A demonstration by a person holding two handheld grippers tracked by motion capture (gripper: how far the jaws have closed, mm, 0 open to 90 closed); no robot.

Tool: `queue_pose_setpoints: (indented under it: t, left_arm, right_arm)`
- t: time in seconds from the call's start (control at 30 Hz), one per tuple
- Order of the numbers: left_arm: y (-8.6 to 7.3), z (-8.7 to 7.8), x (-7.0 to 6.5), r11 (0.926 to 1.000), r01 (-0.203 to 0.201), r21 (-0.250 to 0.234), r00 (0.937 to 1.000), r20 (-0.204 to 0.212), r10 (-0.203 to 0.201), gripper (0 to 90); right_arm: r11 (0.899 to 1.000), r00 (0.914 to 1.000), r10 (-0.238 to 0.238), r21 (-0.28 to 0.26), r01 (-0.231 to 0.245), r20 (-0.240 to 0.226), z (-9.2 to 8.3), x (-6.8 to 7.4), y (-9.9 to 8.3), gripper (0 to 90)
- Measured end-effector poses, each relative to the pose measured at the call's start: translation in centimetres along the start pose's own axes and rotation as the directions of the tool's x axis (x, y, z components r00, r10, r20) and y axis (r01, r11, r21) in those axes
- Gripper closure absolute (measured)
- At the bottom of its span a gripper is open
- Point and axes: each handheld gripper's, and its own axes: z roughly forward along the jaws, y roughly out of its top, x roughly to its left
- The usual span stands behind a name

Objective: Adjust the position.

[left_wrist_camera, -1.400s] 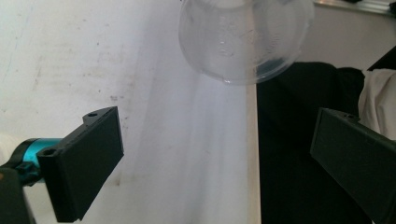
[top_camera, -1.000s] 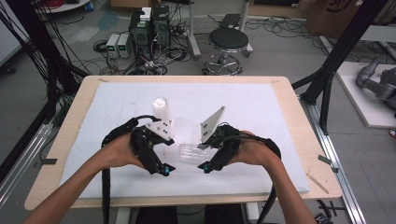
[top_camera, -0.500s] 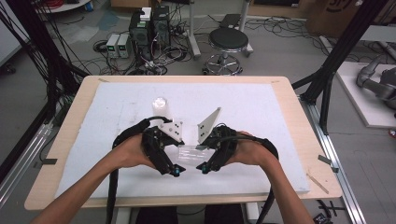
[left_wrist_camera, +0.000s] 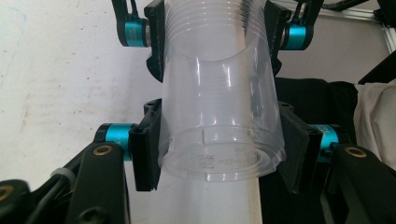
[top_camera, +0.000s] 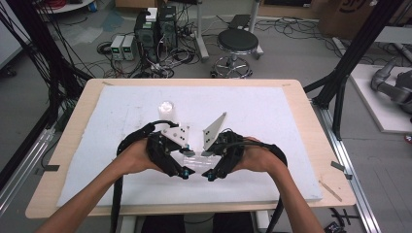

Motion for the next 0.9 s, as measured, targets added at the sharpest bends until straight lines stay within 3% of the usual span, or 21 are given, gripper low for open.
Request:
queue_pose_setpoints:
  t: [0.07, 0.13, 0.17, 0.3, 0.47, 0.5, 0.63, 0.73, 0.9]
  left_arm:
    - [0.0, 0.0, -0.1, 1.0, 0.0, 0.002, 1.0, 0.002, 0.0, 41.7]
    - [0.0, -0.1, -0.1, 0.9999, -0.007, 0.013, 0.9999, -0.008, 0.007, 41.6]
    - [-0.1, -0.2, 0.0, 0.9999, -0.002, 0.012, 1.0, -0.008, 0.002, 41.6]
    - [-0.2, -0.3, 0.1, 0.9999, -0.003, 0.017, 1.0, -0.007, 0.003, 41.7]
    - [-0.4, -0.2, -0.1, 0.9998, -0.011, 0.014, 0.9998, -0.014, 0.011, 41.7]
    - [-1.1, 0.1, -0.2, 0.9995, 0.006, -0.03, 0.9998, -0.017, -0.006, 41.6]
    - [-2.7, 1.0, -0.2, 0.9962, 0.025, -0.083, 0.9993, -0.025, -0.028, 41.7]
    - [-4.5, 2.0, -0.2, 0.9932, 0.057, -0.102, 0.9976, -0.033, -0.06, 41.6]
    - [-5.6, 2.2, 0.1, 0.986, 0.078, -0.148, 0.9955, -0.042, -0.085, 41.6]
  right_arm:
    - [1.0, 1.0, -0.002, -0.004, 0.002, -0.003, 0.1, 0.0, 0.0, 31.4]
    - [1.0, 1.0, 0.0, -0.024, 0.0, -0.007, 0.1, 0.2, -0.1, 15.3]
    - [0.999, 0.9999, 0.01, -0.033, -0.01, 0.004, 0.2, 0.2, -0.1, 12.3]
    - [1.0, 0.9999, 0.003, -0.026, -0.002, 0.013, 0.3, 0.3, -0.1, 12.4]
    - [0.998, 0.9998, -0.002, -0.062, 0.003, 0.019, -0.1, 0.1, -0.2, 12.4]
    - [0.993, 0.9998, 0.008, -0.121, -0.006, 0.02, -0.7, 0.0, -0.4, 12.4]
    - [0.971, 0.9991, 0.018, -0.238, -0.008, 0.038, -1.9, -0.2, -1.1, 12.4]
    - [0.959, 0.9984, 0.027, -0.283, -0.012, 0.049, -2.5, -0.2, -1.5, 12.4]
    - [0.941, 0.997, 0.034, -0.338, -0.008, 0.07, -3.3, -0.2, -1.8, 12.4]
